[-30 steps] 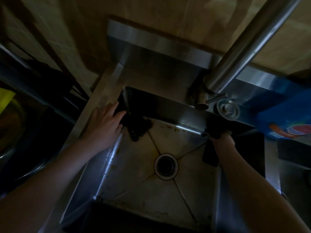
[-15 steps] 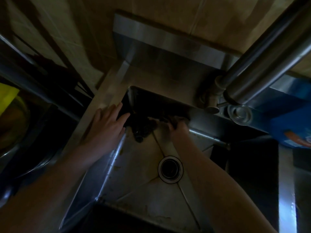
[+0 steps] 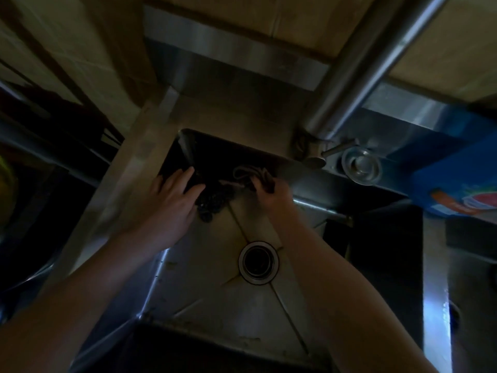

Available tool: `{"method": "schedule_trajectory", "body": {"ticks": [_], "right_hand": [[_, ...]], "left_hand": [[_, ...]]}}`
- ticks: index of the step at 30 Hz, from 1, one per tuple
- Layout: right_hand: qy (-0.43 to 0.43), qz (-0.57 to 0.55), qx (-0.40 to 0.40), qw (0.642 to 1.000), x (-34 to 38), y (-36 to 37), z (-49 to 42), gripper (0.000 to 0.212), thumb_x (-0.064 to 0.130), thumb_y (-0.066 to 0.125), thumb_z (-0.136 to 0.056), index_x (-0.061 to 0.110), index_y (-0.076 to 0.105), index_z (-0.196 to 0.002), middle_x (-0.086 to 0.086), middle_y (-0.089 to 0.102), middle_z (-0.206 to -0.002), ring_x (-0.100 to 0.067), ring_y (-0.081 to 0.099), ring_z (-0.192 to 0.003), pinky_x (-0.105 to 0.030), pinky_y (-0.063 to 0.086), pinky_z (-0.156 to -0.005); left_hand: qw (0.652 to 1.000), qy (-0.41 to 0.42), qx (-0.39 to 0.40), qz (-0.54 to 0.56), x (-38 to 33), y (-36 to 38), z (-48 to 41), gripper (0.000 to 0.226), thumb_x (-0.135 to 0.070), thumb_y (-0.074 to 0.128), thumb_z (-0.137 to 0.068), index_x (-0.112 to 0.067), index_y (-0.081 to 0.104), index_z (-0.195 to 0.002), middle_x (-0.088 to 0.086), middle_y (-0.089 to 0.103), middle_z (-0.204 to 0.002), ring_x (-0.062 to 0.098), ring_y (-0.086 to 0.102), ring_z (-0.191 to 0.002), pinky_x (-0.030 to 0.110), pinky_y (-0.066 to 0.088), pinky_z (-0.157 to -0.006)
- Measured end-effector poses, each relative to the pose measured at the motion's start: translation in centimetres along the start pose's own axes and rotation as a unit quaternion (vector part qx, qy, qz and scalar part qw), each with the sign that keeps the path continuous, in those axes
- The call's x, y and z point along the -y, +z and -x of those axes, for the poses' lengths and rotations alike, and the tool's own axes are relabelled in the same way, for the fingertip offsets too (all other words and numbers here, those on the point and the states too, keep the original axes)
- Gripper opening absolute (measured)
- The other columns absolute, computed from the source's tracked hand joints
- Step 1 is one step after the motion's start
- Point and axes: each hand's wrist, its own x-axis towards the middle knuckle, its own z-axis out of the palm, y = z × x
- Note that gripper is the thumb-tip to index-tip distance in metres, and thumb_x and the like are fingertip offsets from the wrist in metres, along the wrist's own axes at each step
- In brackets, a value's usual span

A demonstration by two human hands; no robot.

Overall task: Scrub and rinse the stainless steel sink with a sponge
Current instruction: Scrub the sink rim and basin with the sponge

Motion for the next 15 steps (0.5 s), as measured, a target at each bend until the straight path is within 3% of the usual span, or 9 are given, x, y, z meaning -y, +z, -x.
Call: {"method": "schedule_trajectory", "body": {"ticks": [2,5,7,11,15], "right_hand": [[0.043,0.015,-0.061,0.997,-1.5,-2.5,-0.1,0.044,0.031,0.062,-0.090,0.008,0.056,-0.127,-0.012,0.062,-0.123,-0.025,0.058,-0.115,-0.029,0.044,-0.097],[0.074,0.041,-0.100,0.991,-4.5,-7.2,-0.2,0.034,0.022,0.062,-0.090,0.007,0.061,-0.121,-0.012,0.065,-0.119,-0.026,0.060,-0.113,-0.017,0.042,-0.085],[0.101,0.028,-0.125,0.987,-6.5,-10.2,0.0,0.033,0.014,0.062,-0.090,0.003,0.060,-0.121,-0.015,0.064,-0.120,-0.028,0.058,-0.116,-0.017,0.040,-0.089],[0.114,0.046,-0.155,0.980,-9.0,-14.7,1.2,0.031,0.016,0.060,-0.090,0.000,0.060,-0.117,-0.018,0.065,-0.116,-0.029,0.060,-0.110,-0.030,0.045,-0.097],[0.138,0.085,-0.202,0.966,-10.0,-15.9,1.7,0.033,0.017,0.060,-0.090,0.004,0.057,-0.121,-0.018,0.062,-0.120,-0.032,0.057,-0.112,-0.028,0.041,-0.093]], "left_hand": [[1.000,0.011,0.002,-0.010,-0.8,0.3,-0.3,0.044,-0.015,0.065,-0.081,-0.011,0.057,-0.125,0.021,0.041,-0.143,0.039,0.041,-0.129,0.057,0.033,-0.100],[0.999,0.031,0.011,-0.005,-2.3,1.1,-0.8,0.045,-0.022,0.054,-0.090,-0.015,0.047,-0.134,0.014,0.031,-0.150,0.032,0.030,-0.137,0.053,0.027,-0.105],[0.999,0.041,0.016,0.001,-3.3,1.6,-1.0,0.046,-0.026,0.048,-0.093,-0.018,0.042,-0.138,0.011,0.026,-0.152,0.029,0.025,-0.139,0.049,0.024,-0.108],[0.997,0.063,0.030,0.013,-4.6,2.3,-0.9,0.046,-0.028,0.044,-0.095,-0.019,0.038,-0.140,0.009,0.023,-0.153,0.026,0.021,-0.141,0.046,0.022,-0.111],[0.998,0.064,0.020,0.017,-4.7,2.2,-0.4,0.045,-0.027,0.047,-0.093,-0.018,0.042,-0.137,0.009,0.030,-0.151,0.027,0.028,-0.138,0.046,0.026,-0.109]]}}
